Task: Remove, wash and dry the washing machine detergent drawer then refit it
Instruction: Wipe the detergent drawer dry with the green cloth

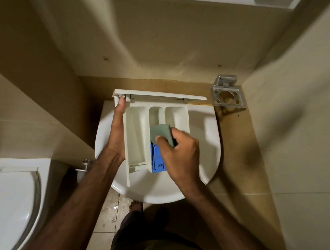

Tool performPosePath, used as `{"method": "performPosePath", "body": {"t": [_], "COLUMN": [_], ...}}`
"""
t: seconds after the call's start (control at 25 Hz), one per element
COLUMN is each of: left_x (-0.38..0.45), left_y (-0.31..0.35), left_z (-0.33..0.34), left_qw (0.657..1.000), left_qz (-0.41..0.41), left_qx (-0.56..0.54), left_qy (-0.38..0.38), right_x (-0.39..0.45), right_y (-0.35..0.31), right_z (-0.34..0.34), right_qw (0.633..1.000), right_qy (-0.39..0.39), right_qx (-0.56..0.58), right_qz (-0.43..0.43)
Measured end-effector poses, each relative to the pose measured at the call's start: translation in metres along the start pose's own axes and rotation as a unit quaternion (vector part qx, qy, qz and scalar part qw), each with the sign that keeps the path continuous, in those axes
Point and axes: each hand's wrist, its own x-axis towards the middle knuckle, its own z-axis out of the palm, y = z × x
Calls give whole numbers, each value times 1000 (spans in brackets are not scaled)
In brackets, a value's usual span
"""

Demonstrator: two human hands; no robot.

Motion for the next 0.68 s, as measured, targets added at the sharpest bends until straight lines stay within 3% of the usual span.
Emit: {"method": "performPosePath", "body": {"t": [0.08, 0.16, 0.24, 0.44, 0.52, 0.68], "left_x": [-8, -3, 0, -6, -4, -5], "left_y": [-2, -5, -9, -10, -13, -15], "left_z": [12, 14, 13, 28, 22, 8], "left_qw": [999, 999, 995, 974, 986, 996], "left_qz": [-3, -6, -46, -115, -105, -54], "left_qx": [-12, -24, -51, -81, -64, -67], "left_qy": [-40, -32, -75, -178, -115, -38], "right_x": [-7, -22, -32, -37, -35, -6], "right_y": [-3, -14, -20, -23, -24, -9], "right_z": [-3, -7, -7, 7, -1, -65], "right_qw": [998, 989, 968, 980, 978, 955], "right_qy": [55, 105, 149, 53, 85, 271], "right_qx": [35, 25, -4, -24, -6, -4], "right_qz": [-4, -102, -202, -189, -192, -118]}}
